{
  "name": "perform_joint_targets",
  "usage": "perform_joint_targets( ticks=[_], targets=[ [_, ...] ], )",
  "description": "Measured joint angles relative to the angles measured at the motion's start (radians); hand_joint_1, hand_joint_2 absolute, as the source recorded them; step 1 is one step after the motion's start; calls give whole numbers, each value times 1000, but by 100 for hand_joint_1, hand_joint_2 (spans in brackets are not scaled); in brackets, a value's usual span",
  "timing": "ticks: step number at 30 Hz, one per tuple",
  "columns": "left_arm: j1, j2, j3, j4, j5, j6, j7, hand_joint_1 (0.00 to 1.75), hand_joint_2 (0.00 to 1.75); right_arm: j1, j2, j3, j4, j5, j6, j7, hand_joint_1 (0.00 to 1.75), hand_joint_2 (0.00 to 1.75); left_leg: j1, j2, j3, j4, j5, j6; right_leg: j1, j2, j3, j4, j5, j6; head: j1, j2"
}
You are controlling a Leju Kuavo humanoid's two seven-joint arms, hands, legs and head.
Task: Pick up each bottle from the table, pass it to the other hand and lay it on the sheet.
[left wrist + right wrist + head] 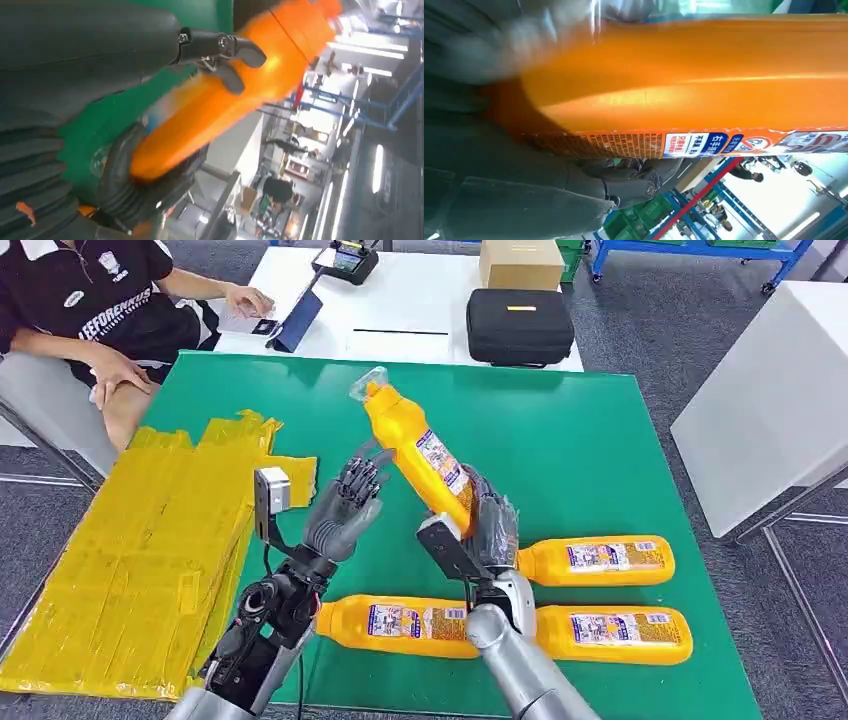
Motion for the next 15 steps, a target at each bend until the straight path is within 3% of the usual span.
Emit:
perform_joint_targets(
  ticks=[15],
  targets=[
    [-34,0,17,93,56,58,3,0,175,8,9,9,-19,-34,-18,-35,175,175,0,0,0,0,0,0,0,0,0,0,0,0,0,0]
  ],
)
